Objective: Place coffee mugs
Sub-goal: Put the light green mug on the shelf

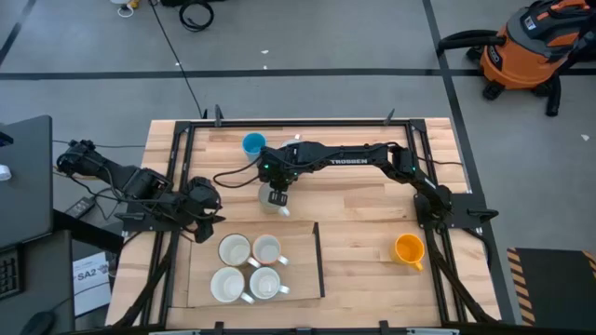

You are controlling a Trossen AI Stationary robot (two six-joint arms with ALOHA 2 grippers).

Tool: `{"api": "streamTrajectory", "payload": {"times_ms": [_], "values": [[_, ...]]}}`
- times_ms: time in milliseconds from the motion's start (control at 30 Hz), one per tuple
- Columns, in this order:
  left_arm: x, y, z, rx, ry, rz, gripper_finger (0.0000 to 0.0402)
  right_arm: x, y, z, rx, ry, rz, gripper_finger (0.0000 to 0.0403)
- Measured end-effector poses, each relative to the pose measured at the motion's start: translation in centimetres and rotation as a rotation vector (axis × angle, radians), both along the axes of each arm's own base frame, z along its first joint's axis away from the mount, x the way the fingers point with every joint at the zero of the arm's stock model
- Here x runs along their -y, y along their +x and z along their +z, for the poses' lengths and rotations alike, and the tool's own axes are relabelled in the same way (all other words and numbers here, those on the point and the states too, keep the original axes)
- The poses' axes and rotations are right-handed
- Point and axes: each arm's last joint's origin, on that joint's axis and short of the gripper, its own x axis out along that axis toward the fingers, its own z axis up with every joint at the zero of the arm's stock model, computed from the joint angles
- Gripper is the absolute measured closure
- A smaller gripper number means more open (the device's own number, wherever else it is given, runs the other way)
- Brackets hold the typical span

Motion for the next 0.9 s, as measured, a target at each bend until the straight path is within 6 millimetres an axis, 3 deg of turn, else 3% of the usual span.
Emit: {"api": "streamTrajectory", "payload": {"times_ms": [633, 900], "values": [[0.01, 0.02, 0.03, 0.003, -0.001, 0.000, 0.0221, 0.08, 0.22, 0.02, 0.022, -0.006, -0.003, 0.0334], [0.01, 0.02, 0.03, 0.003, -0.001, 0.000, 0.0221, 0.08, 0.22, -0.01, 0.021, -0.005, -0.003, 0.0290]]}}
